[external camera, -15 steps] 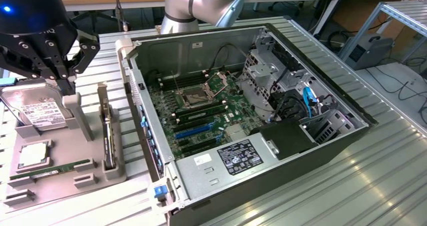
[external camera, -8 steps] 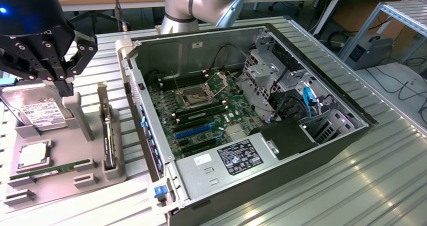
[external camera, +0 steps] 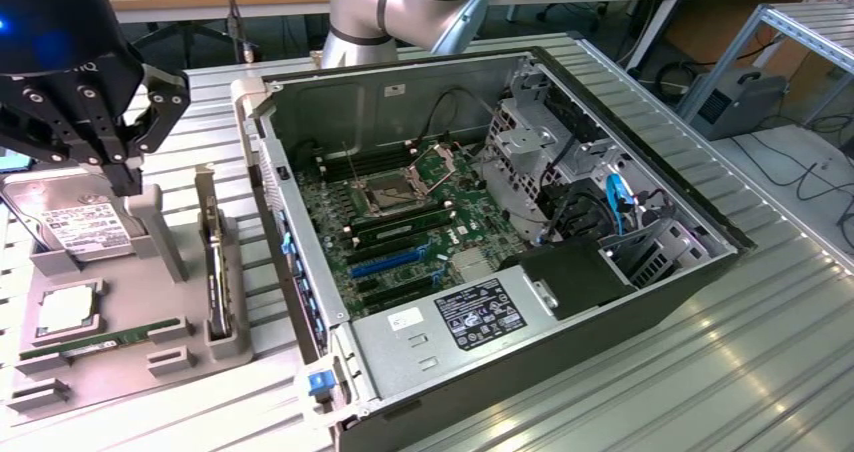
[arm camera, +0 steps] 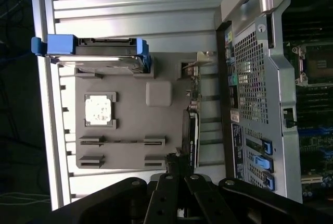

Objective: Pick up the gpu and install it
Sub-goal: 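Reach for the gpu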

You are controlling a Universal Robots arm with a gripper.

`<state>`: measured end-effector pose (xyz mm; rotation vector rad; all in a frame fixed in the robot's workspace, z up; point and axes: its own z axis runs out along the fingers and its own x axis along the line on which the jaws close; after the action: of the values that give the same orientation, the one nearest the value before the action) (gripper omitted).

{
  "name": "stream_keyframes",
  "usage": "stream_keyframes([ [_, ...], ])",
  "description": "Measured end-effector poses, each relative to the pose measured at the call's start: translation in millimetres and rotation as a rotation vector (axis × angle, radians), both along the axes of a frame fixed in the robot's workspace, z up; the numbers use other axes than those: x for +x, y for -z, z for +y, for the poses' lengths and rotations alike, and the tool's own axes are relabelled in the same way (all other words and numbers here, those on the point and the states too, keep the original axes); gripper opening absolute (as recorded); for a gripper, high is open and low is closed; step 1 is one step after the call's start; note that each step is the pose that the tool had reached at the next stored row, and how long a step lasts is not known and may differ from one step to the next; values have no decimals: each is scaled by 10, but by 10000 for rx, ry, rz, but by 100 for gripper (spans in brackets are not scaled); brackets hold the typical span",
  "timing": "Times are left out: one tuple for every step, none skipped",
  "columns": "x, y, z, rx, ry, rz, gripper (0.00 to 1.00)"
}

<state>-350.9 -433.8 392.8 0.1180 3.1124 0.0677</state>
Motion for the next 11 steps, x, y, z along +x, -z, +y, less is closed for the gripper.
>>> stream_keyframes([
  [-5, 0, -3, -1, 0, 1, 11],
  [-11, 0, -7, 0, 0, 1, 11],
  [-17, 0, -12, -1, 0, 1, 11],
  [-22, 0, -16, 0, 0, 1, 11],
  [-26, 0, -19, -1, 0, 1, 11],
  [-32, 1, -23, 0, 0, 1, 11],
  [-37, 1, -27, 0, 0, 0, 11],
  [-42, 1, -32, 0, 2, 1, 11],
  [-46, 0, -39, 0, 1, 1, 11],
  [-61, 2, -82, 0, 0, 1, 11],
  [-61, 2, -93, 0, 1, 1, 11],
])
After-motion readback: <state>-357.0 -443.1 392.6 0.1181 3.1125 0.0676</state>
